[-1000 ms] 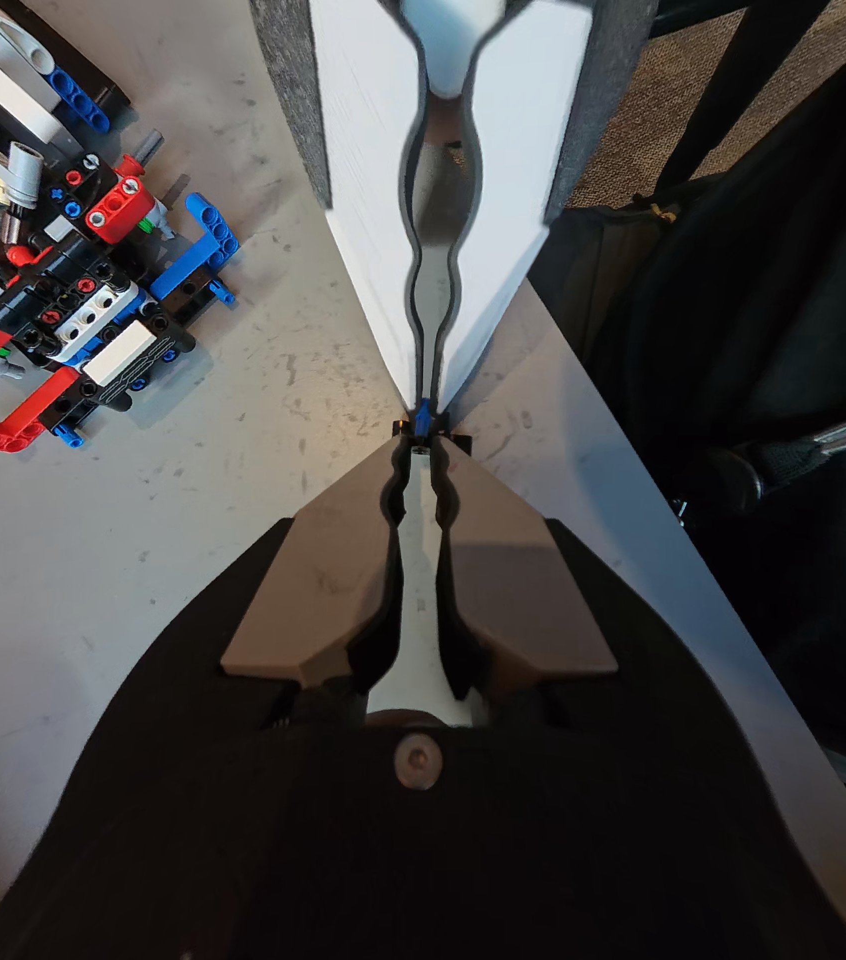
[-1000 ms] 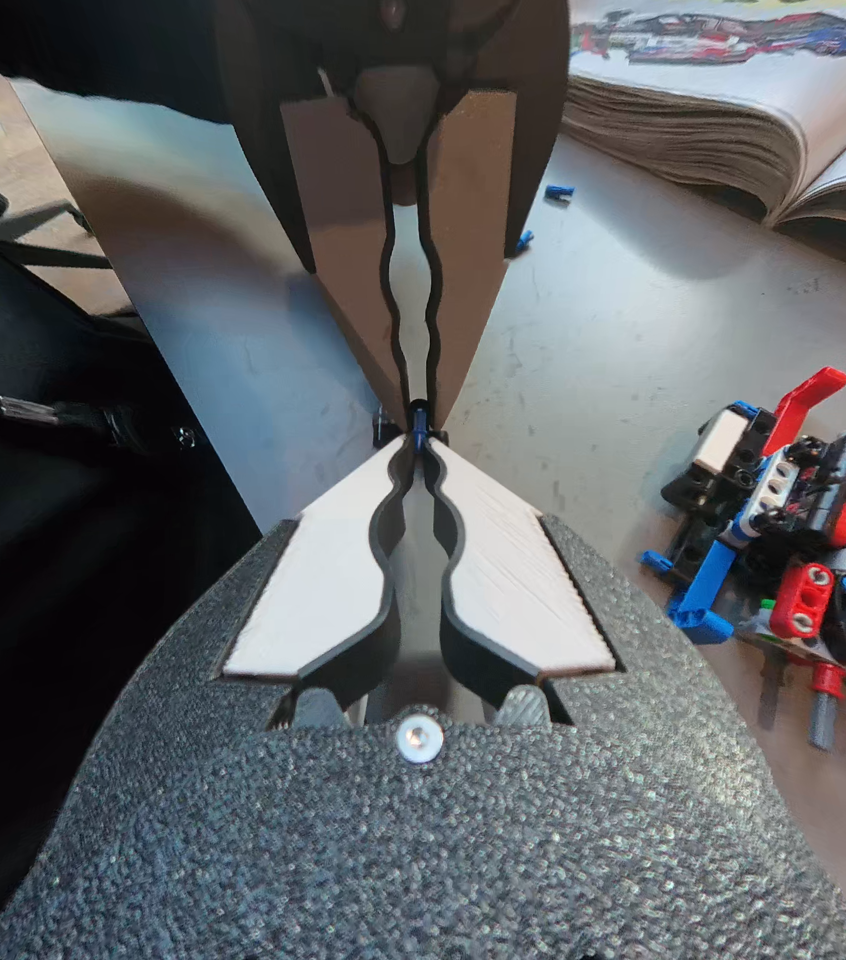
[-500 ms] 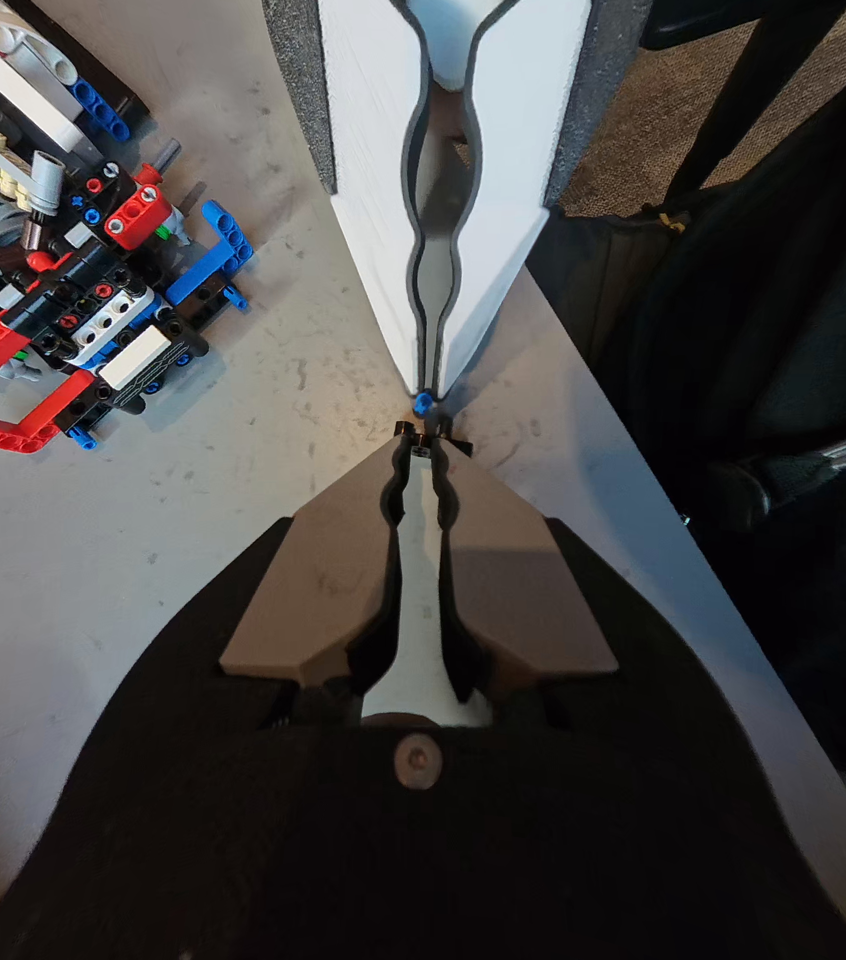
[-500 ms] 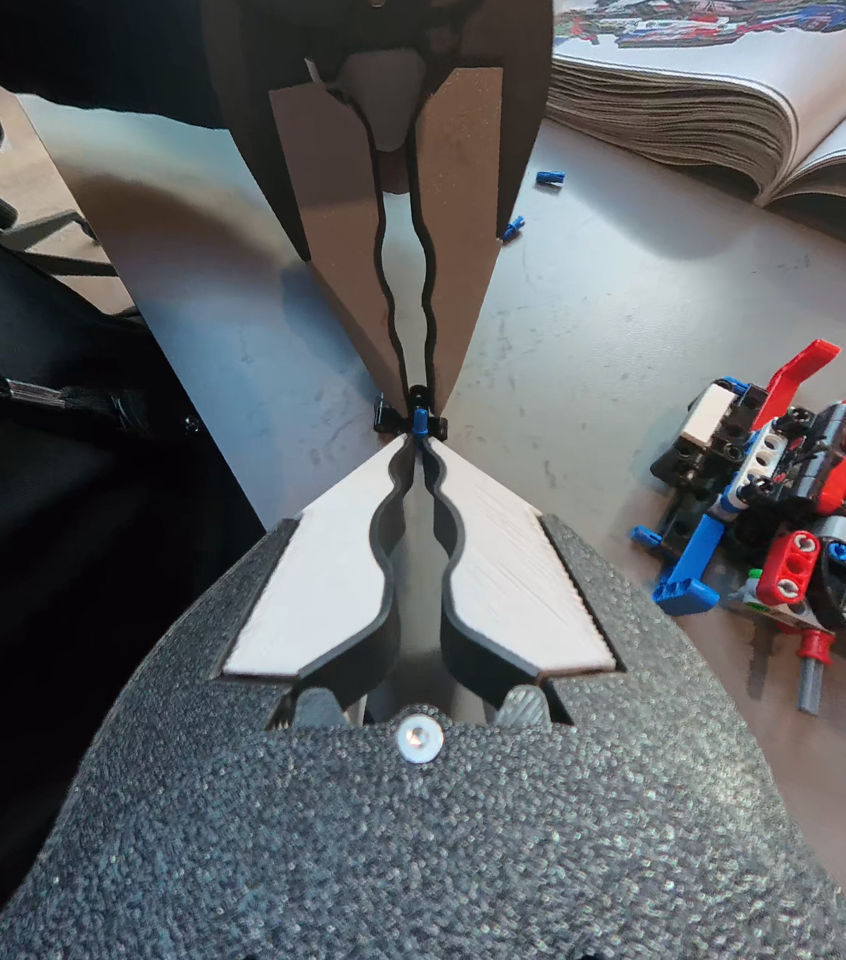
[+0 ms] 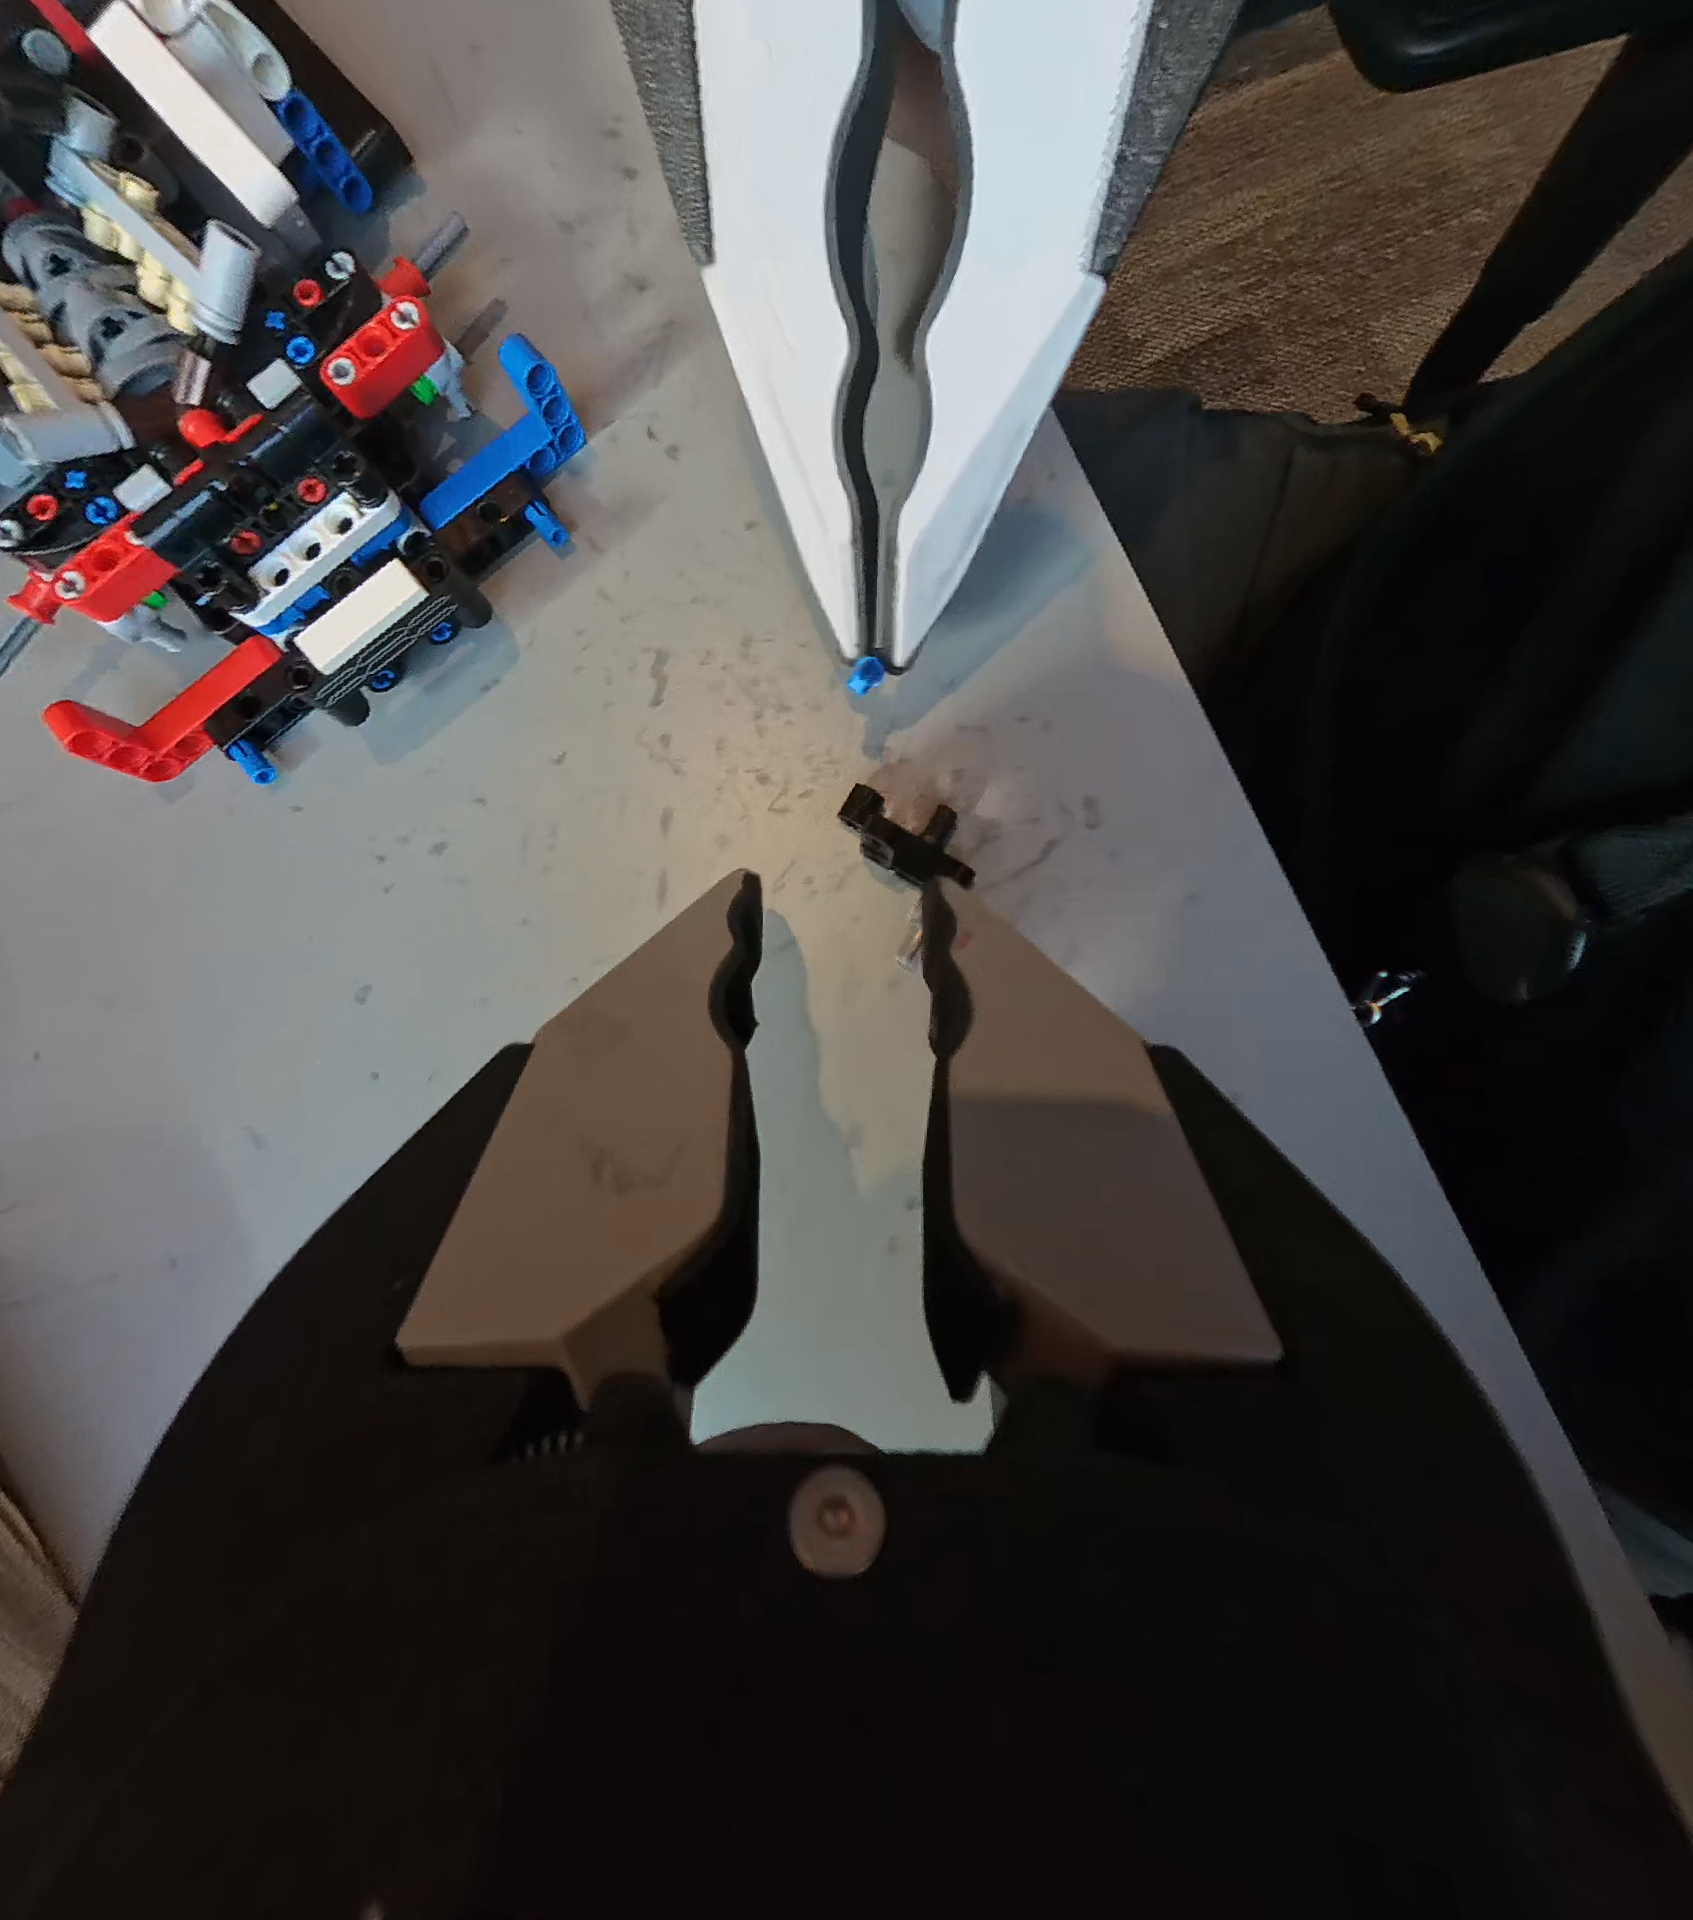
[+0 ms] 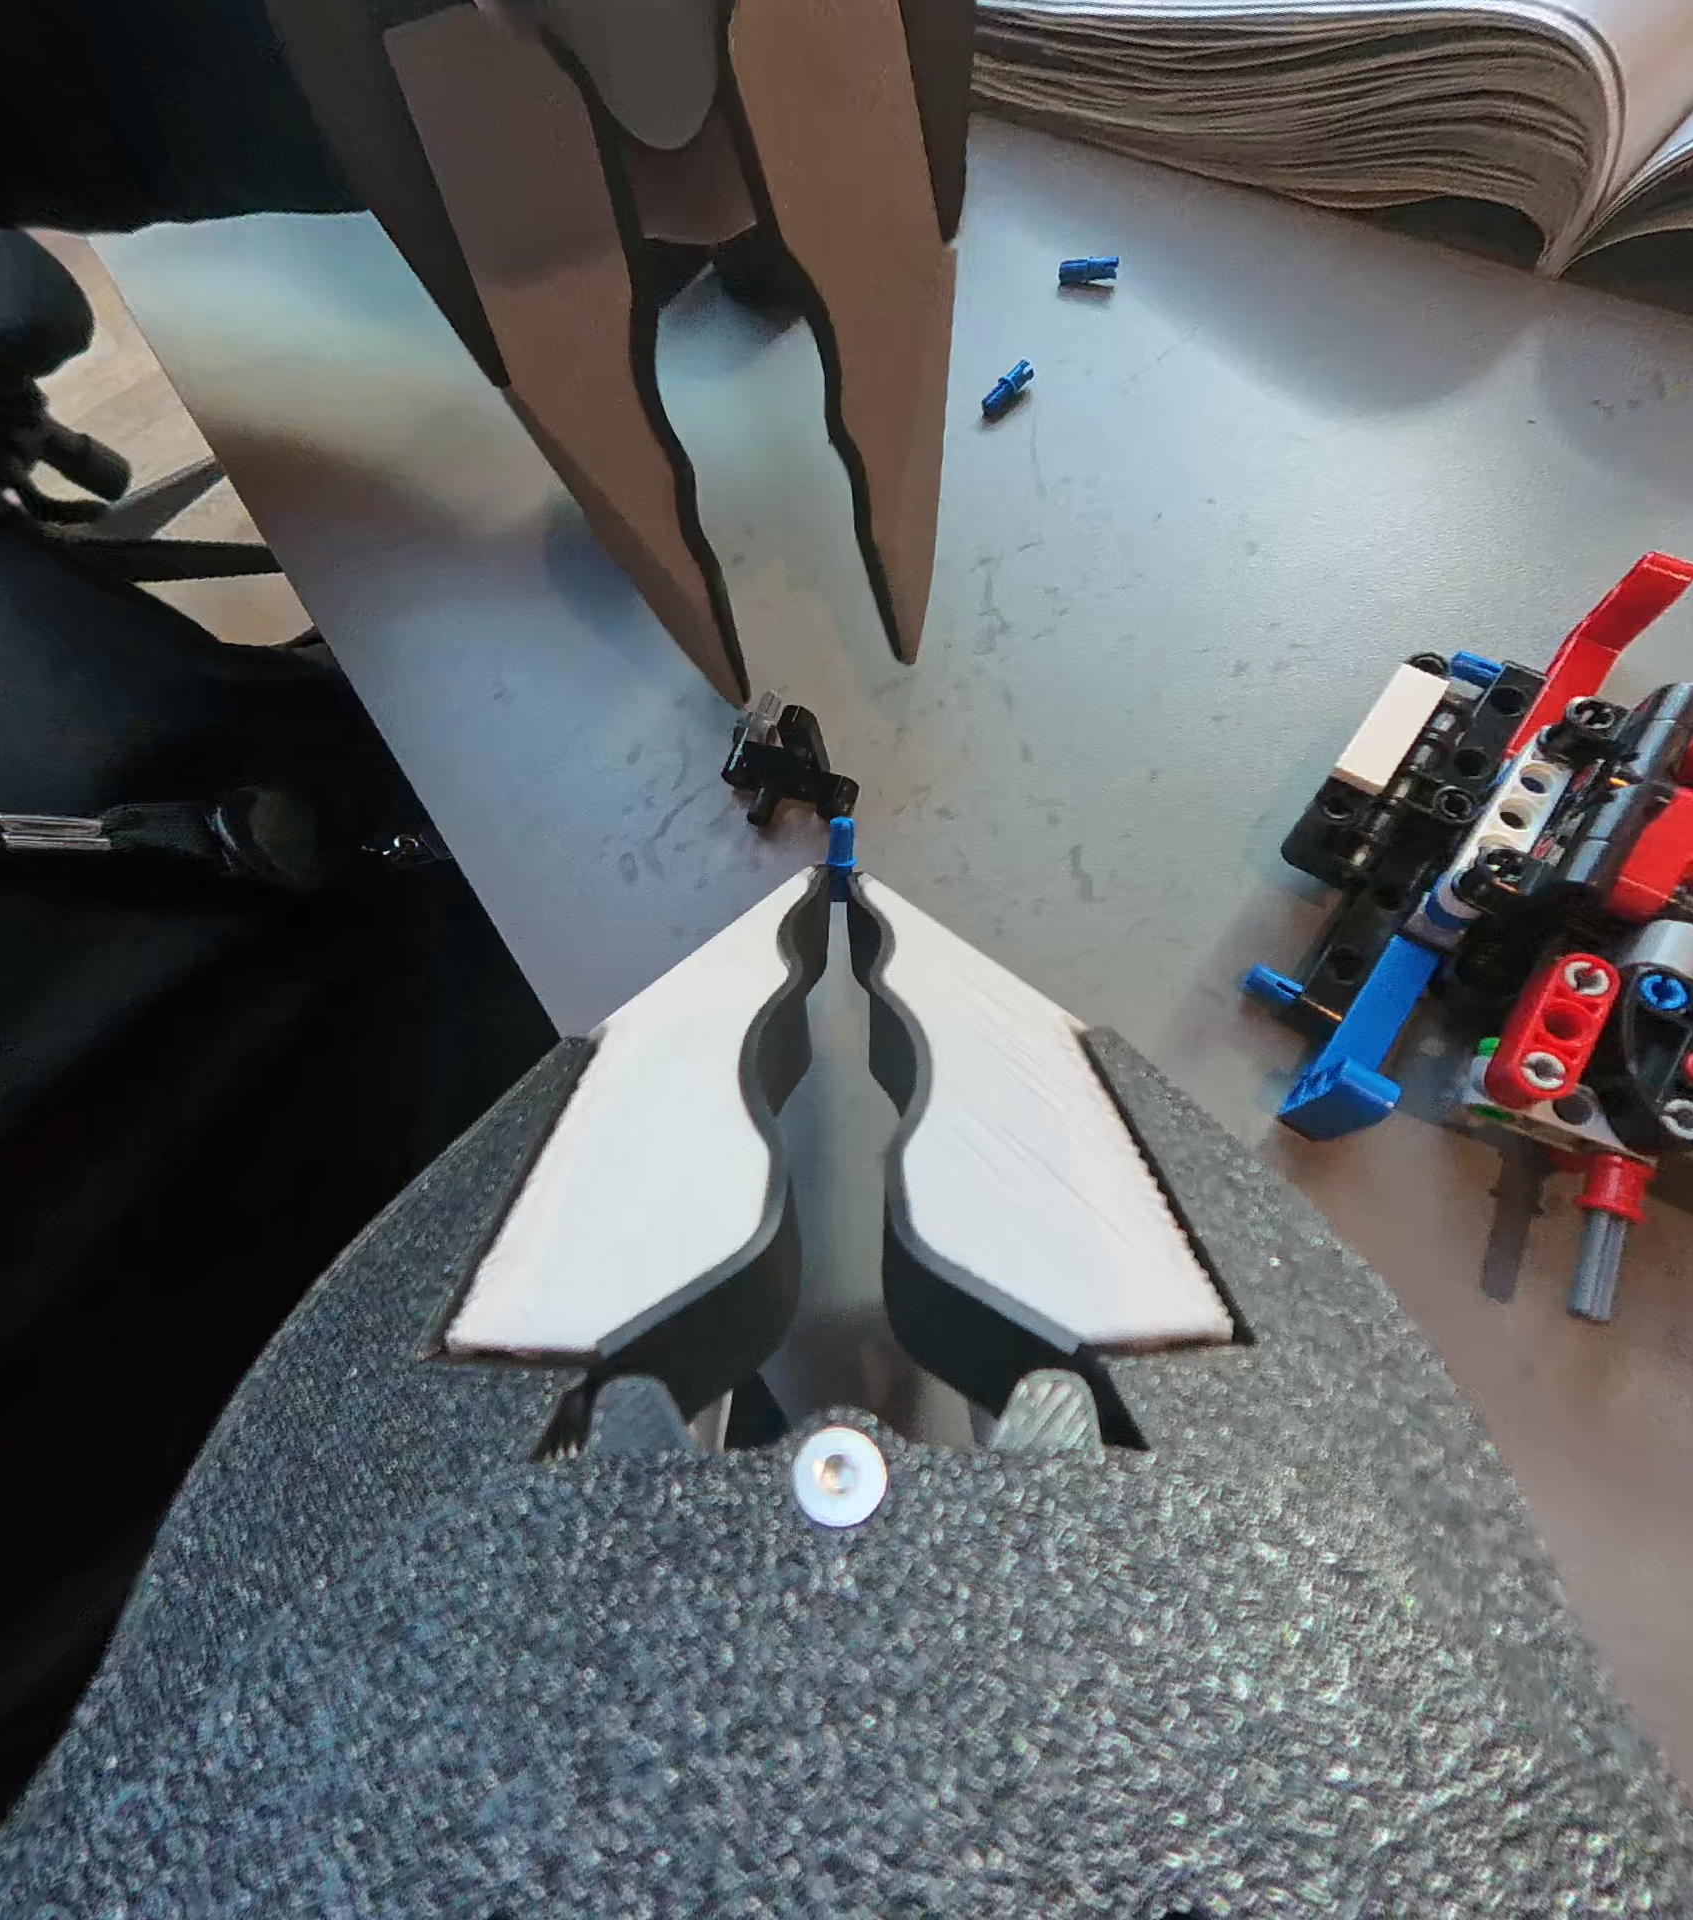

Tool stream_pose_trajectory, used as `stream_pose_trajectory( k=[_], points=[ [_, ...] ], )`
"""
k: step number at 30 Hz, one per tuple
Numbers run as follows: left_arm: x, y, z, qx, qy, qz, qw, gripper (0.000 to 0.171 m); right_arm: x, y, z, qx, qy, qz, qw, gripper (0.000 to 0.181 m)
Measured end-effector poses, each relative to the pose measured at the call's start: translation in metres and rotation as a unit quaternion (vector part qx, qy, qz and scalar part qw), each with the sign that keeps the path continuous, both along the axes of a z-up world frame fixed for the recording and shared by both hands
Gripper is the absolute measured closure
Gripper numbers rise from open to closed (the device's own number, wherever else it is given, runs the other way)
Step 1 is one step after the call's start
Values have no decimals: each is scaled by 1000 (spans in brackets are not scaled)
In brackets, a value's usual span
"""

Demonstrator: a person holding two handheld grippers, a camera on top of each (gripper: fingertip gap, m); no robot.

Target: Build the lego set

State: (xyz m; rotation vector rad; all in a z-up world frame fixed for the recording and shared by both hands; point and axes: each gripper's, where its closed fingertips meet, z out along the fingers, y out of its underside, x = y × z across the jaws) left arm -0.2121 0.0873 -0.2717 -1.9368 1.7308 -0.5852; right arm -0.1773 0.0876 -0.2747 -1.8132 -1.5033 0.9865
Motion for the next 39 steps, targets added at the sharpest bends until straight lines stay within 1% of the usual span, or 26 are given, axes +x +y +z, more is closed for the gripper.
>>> stream_pose_trajectory(
  k=[4,8,13,17,21,25,28,31,36,39],
  points=[
    [-5,1,11,14,-13,26,999,147,-1,-6,0,-4,-2,10,1000,179],
    [-18,-2,18,21,-36,87,995,148,-2,-7,1,1,0,9,1000,179],
    [-31,-19,16,3,-78,149,986,148,-3,-3,3,12,3,7,1000,179],
    [-34,-22,14,22,-109,181,977,149,-7,2,6,1,5,4,1000,179],
    [-30,-20,14,46,-125,182,974,151,-14,5,12,-7,5,6,1000,179],
    [-29,-10,11,89,-101,186,973,151,-24,3,17,2,-6,20,1000,179],
    [-25,-6,15,121,-105,172,972,151,-28,3,19,14,-20,26,999,179],
    [-26,-4,10,146,-87,164,972,151,-29,4,21,12,-26,24,999,179],
    [-27,0,6,172,-79,158,969,152,-27,8,20,9,-24,17,1000,179],
    [-27,4,6,176,-82,166,967,152,-27,11,20,-2,-20,16,1000,179]
  ],
)
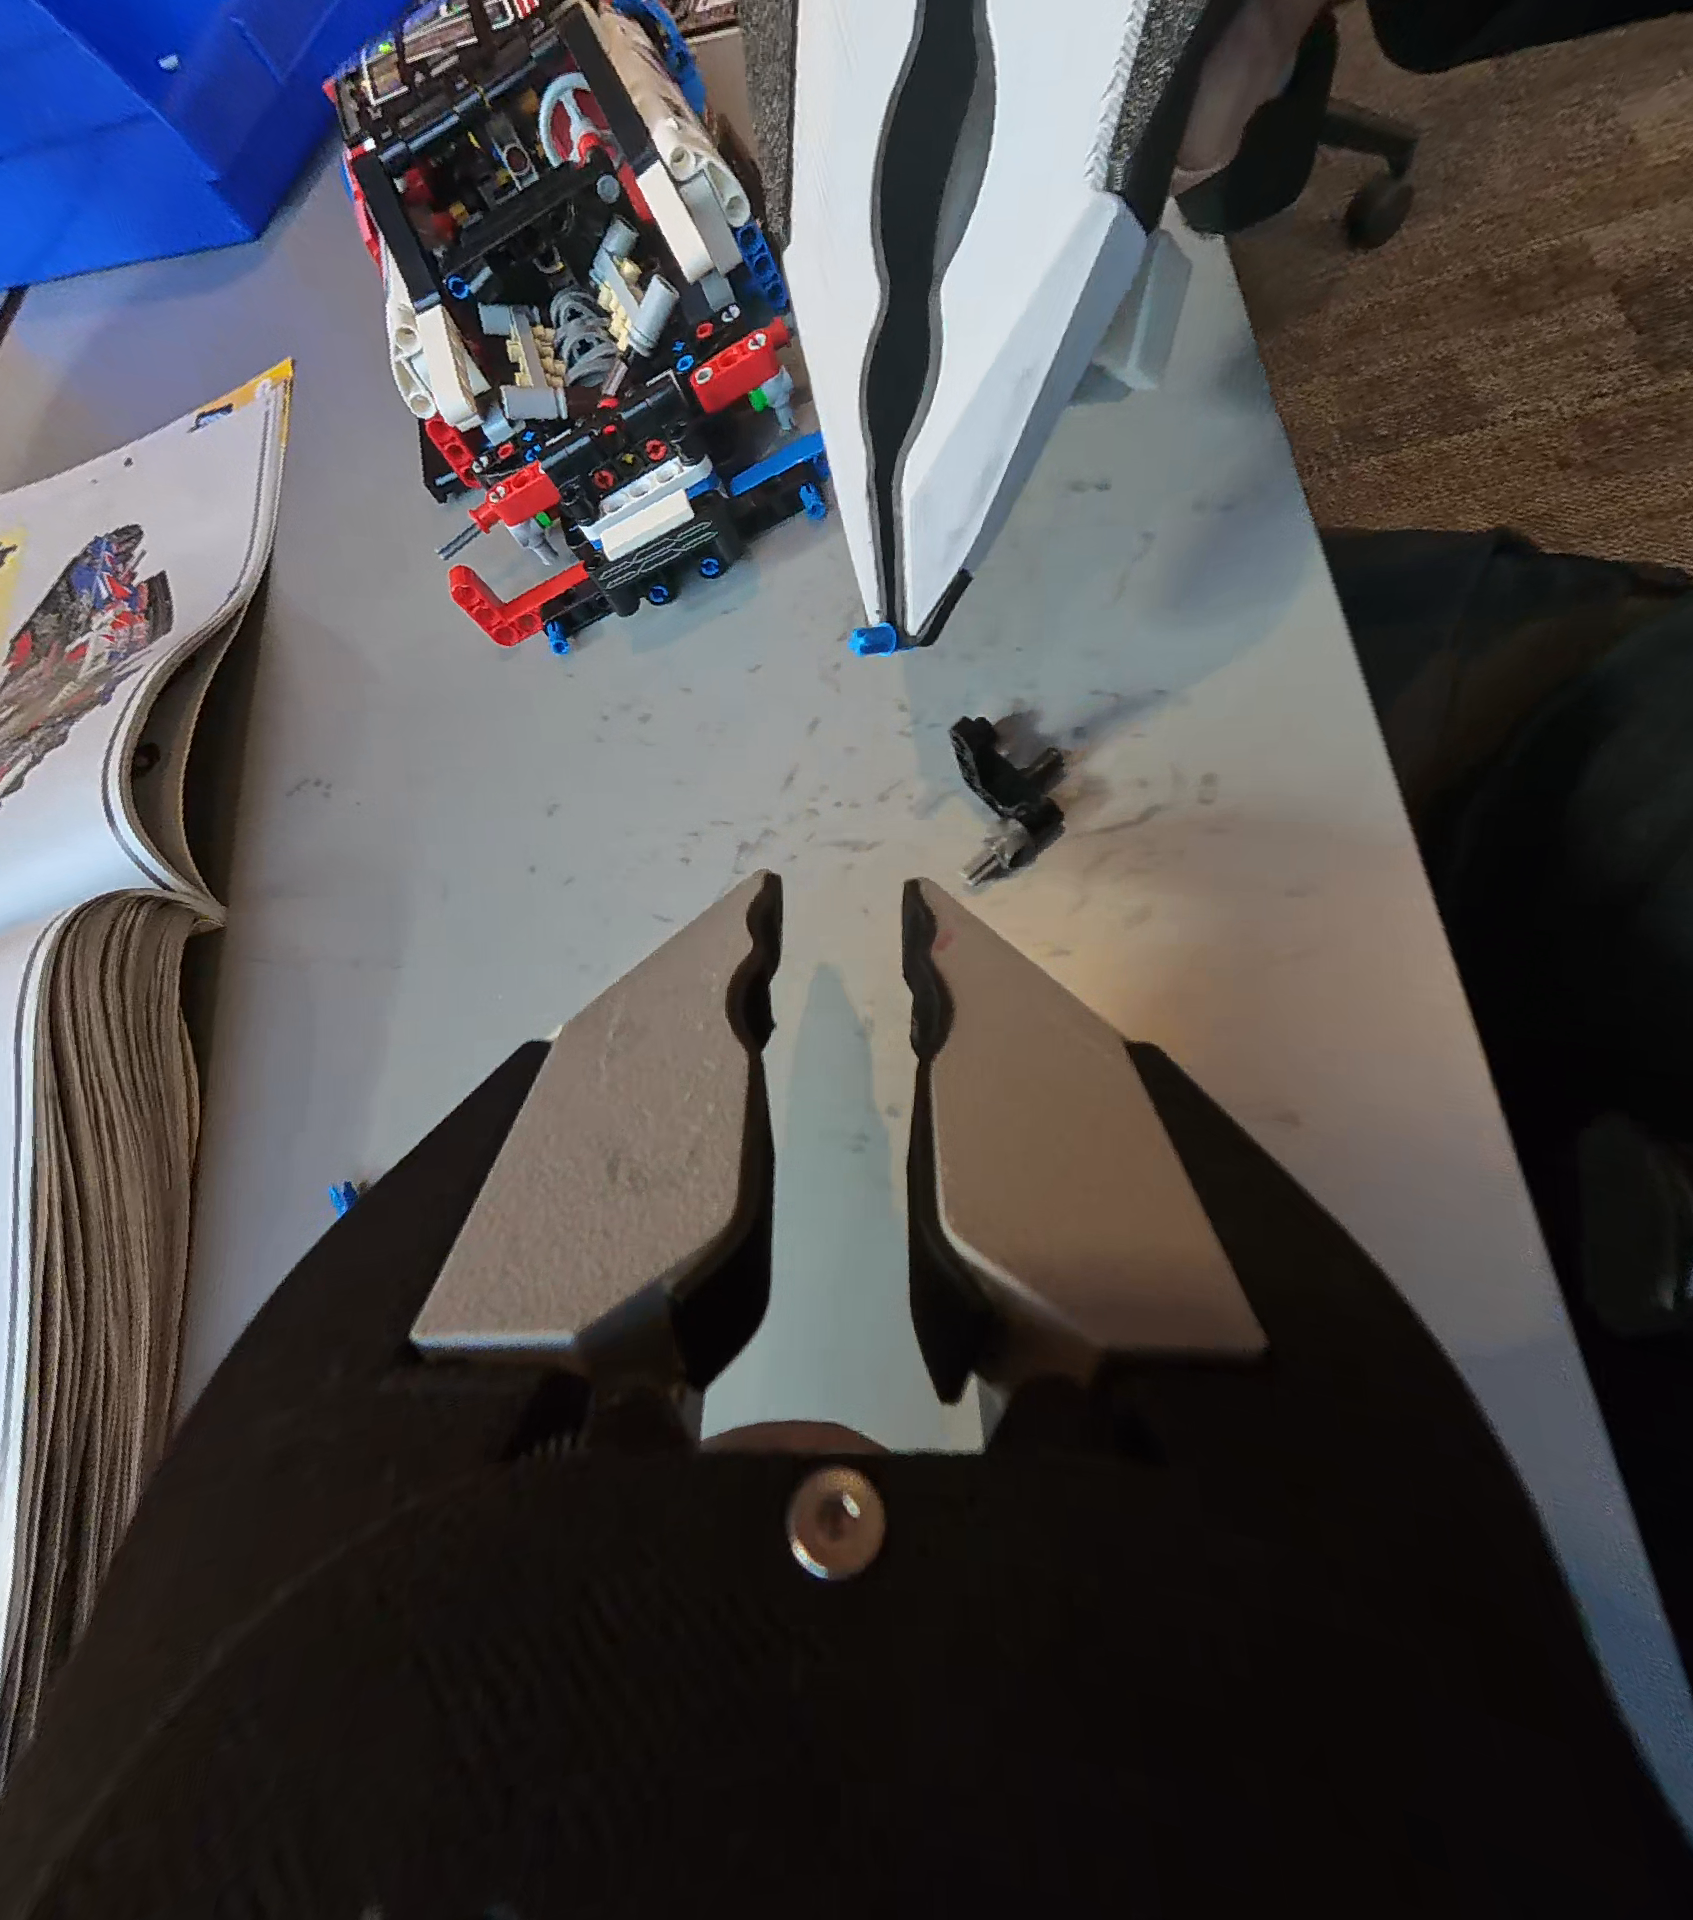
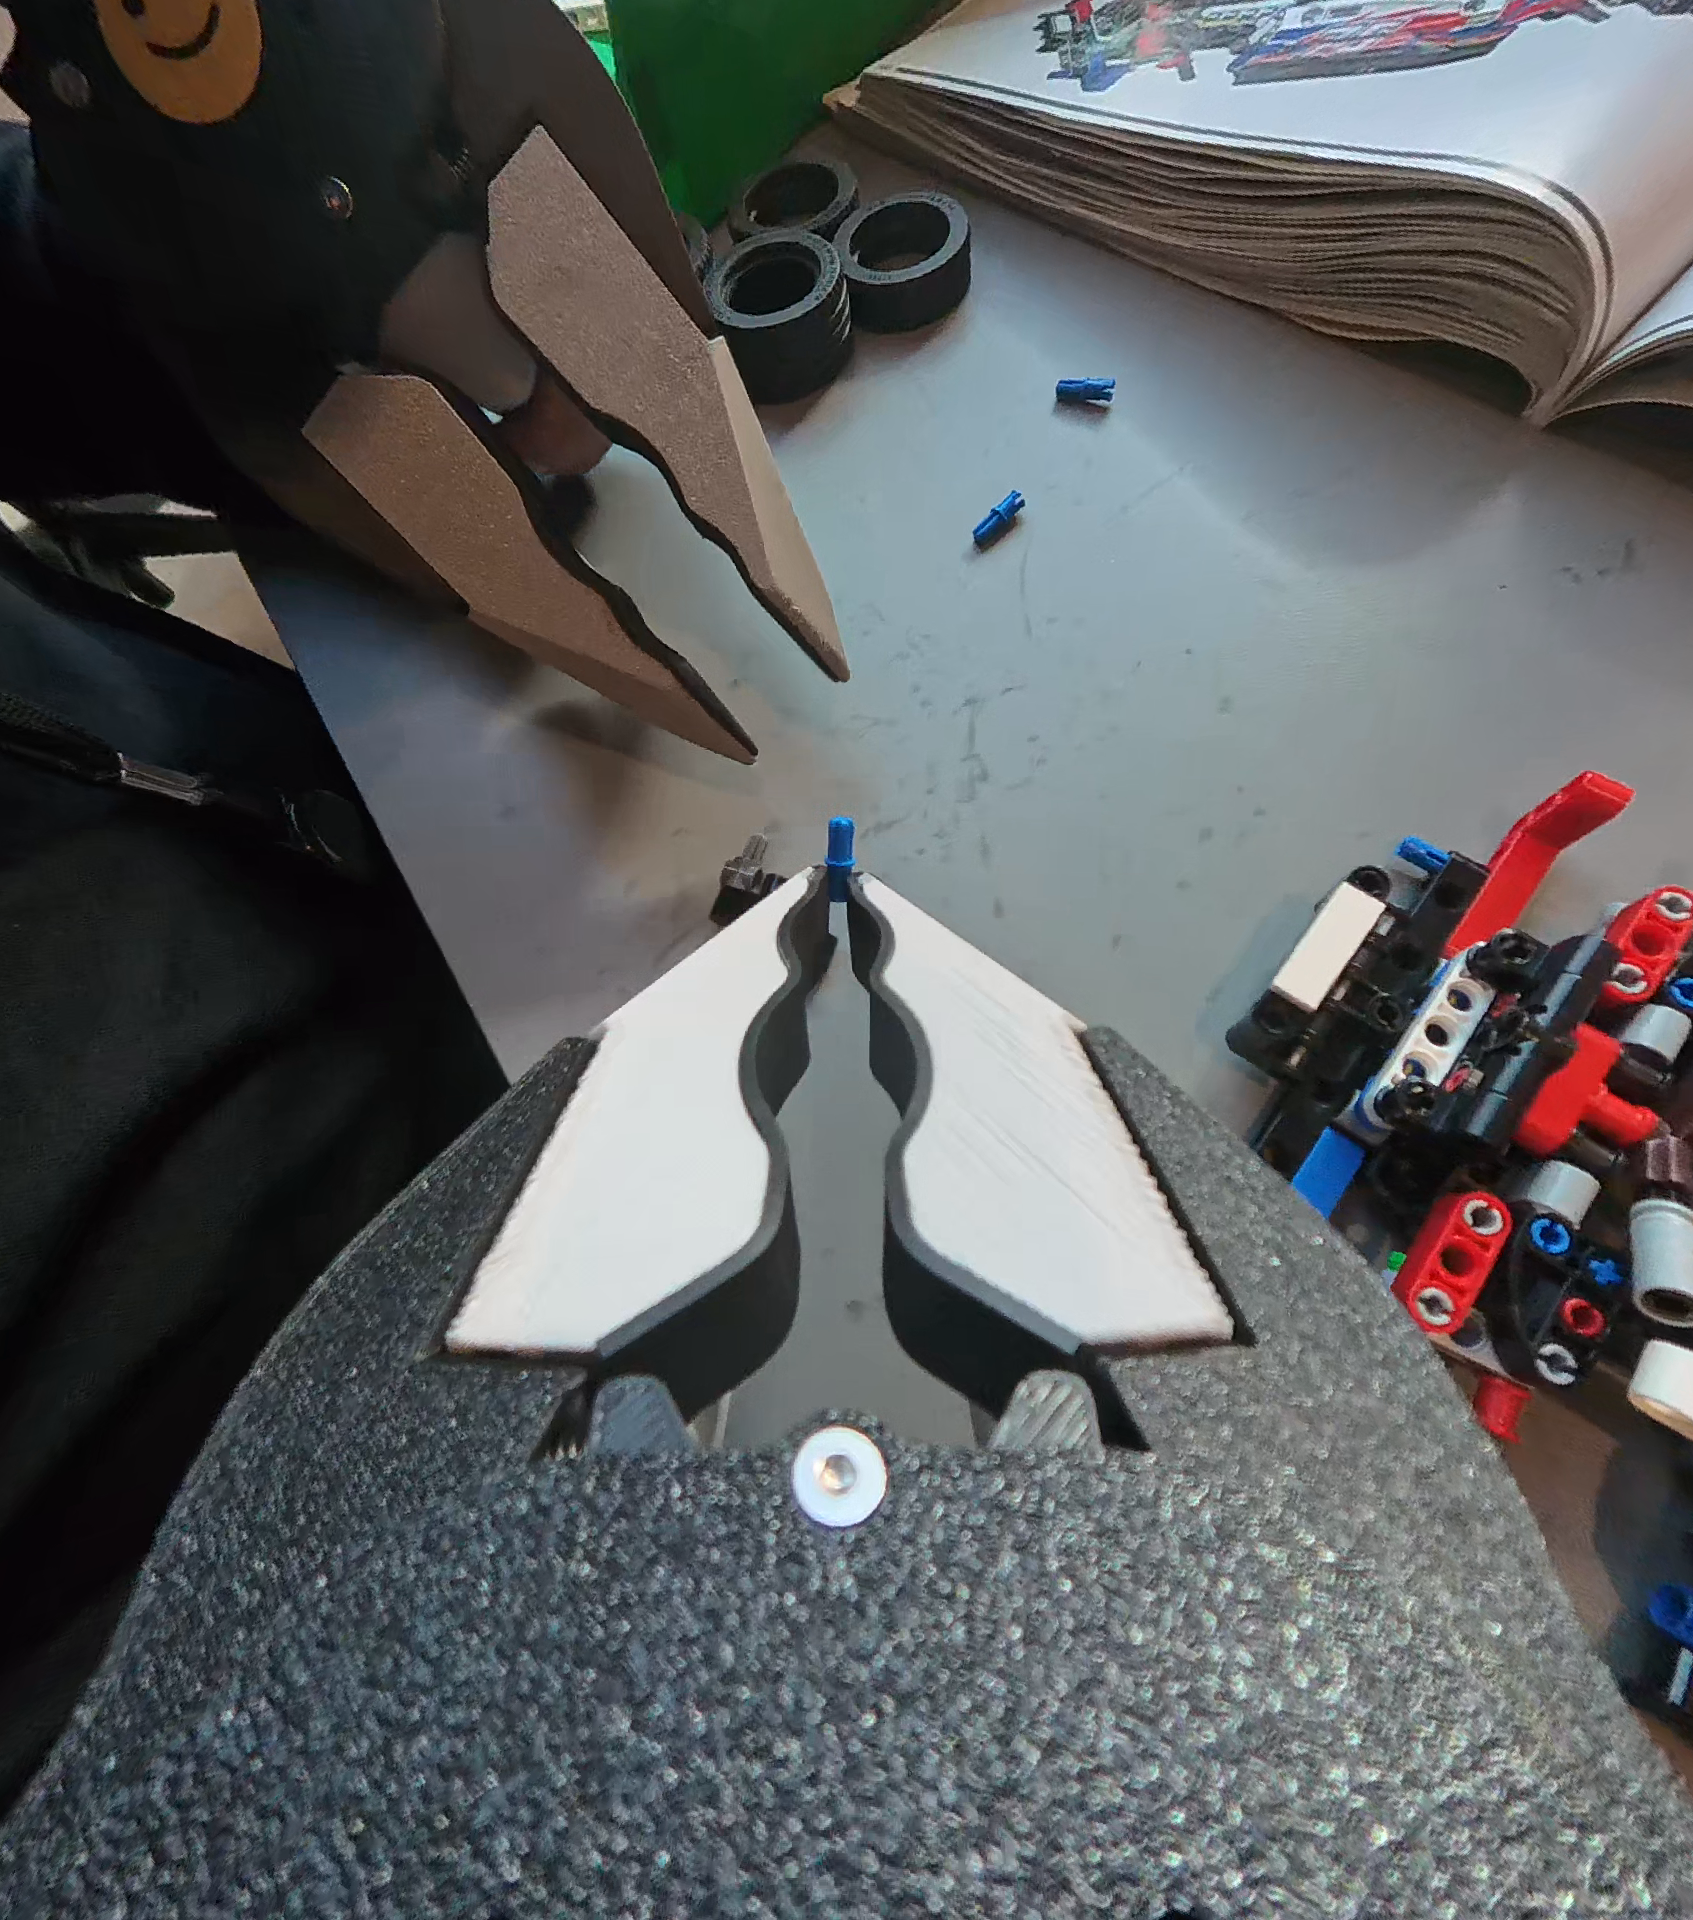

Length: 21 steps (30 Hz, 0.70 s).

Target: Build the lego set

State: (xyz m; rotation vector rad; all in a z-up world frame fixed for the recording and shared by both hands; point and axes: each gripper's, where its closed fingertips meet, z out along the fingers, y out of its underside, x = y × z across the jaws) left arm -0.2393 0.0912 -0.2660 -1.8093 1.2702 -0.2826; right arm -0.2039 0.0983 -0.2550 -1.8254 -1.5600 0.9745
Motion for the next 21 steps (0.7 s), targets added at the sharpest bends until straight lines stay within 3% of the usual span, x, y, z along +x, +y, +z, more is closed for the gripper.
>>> stream_pose_trajectory(
  k=[6,14,21],
  points=[
    [2,4,5,-9,4,-5,1000,152,-3,0,8,-16,7,12,1000,179],
    [26,9,28,142,104,-95,980,152,-3,-12,11,-82,-16,55,995,179],
    [39,0,24,210,168,-163,949,157,0,-15,14,-93,-32,72,993,179]
  ],
)
